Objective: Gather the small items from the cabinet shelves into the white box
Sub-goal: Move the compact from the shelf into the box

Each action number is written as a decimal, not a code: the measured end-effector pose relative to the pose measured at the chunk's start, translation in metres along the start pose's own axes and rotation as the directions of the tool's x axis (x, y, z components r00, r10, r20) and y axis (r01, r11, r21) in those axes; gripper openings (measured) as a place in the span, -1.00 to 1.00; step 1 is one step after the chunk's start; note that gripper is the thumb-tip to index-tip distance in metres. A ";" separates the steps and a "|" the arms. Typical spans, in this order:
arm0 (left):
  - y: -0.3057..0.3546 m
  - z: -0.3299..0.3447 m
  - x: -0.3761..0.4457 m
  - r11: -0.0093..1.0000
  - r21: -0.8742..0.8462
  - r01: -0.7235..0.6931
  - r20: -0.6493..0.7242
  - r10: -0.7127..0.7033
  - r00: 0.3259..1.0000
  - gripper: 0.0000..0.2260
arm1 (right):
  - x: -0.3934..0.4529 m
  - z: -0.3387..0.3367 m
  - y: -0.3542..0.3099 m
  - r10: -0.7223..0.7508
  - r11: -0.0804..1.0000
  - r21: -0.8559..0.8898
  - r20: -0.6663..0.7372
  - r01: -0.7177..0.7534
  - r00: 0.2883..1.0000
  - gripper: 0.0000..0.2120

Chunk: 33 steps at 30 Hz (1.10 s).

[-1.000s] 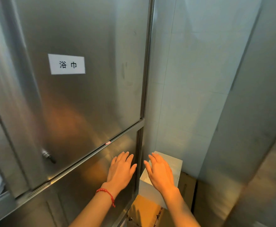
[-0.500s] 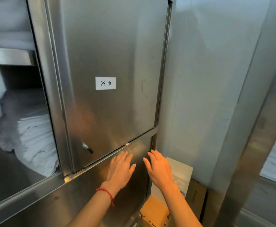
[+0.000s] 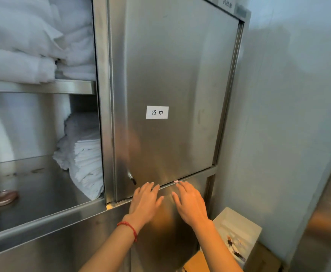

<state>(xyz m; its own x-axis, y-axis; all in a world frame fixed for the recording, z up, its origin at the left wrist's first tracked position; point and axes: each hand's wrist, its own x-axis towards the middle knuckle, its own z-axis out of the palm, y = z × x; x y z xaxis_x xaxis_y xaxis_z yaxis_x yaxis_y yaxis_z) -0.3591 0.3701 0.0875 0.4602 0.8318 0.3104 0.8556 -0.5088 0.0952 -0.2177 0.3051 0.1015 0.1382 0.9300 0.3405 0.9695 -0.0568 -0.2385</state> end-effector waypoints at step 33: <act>-0.163 -0.054 -0.102 0.913 0.102 0.394 -0.077 -0.388 0.919 -0.54 | 0.030 0.055 -0.180 -0.454 0.874 0.205 0.022 0.441 0.891 -0.55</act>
<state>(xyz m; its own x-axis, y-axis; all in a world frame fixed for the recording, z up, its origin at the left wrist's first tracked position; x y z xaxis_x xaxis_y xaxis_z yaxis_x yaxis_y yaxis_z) -0.5584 0.3560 0.0916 0.0727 0.9443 0.3210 0.9870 -0.1143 0.1127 -0.3996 0.3629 0.1048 -0.3219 0.8621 0.3914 0.8668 0.4346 -0.2443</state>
